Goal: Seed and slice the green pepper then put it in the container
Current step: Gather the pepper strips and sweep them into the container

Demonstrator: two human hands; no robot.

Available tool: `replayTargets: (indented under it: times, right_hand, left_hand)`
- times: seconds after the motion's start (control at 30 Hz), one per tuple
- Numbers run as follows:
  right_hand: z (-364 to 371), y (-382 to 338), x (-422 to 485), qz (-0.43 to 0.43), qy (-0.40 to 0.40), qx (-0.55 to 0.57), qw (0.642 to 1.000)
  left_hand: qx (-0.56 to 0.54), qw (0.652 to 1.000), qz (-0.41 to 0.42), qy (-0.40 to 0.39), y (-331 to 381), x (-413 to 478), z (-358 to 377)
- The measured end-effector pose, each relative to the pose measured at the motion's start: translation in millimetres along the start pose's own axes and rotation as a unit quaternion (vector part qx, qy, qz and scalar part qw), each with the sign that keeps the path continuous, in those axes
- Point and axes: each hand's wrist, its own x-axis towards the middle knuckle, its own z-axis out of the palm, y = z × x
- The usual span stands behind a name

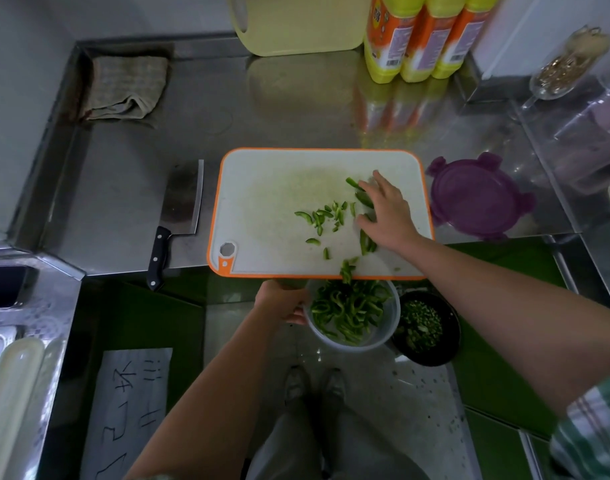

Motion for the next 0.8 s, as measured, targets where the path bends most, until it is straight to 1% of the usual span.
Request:
replayTargets:
  times: [0.07, 0.1, 0.13, 0.23, 0.33, 0.47, 0.53, 0.67, 0.73, 0.8]
  right_hand:
    - [3, 0, 8, 0.027, -0.055, -0.027, 0.998]
    - [4, 0, 9, 0.031, -0.067, -0.040, 0.996]
    - [5, 0, 8, 0.026, -0.062, -0.053, 0.996]
    - [6, 2, -1, -0.027, -0.002, -0.066, 0.997]
    - [12, 4, -18, -0.067, 0.019, -0.027, 0.997]
    - [24, 7, -50, -0.096, 0.058, 0.039, 0.993]
    - [27, 7, -64, -0.122, 0.058, 0.063, 0.989]
    - [23, 0, -80, -0.179, 0.034, 0.102, 0.978]
    - [17, 2, -78, -0.161, 0.069, 0.111, 0.978]
    - [17, 11, -73, -0.087, 0.118, 0.078, 0.986]
  left_hand:
    - [-0.002, 1.000, 0.000, 0.002, 0, 0, 1]
    - [-0.001, 1.000, 0.002, 0.004, 0, 0, 1]
    - [0.001, 1.000, 0.003, 0.005, 0, 0, 2]
    - [0.005, 1.000, 0.005, 0.008, 2, 0, 1]
    - [0.006, 1.000, 0.005, 0.008, 4, -1, 3]
    - [0.010, 1.000, 0.005, 0.007, 5, -2, 7]
    - [0.009, 1.000, 0.008, 0.009, 7, -3, 11]
    - [0.000, 1.000, 0.019, 0.006, 9, -6, 17]
    - [0.000, 1.000, 0.020, 0.005, 8, -7, 19]
    - [0.006, 1.000, 0.020, 0.011, 7, -6, 20]
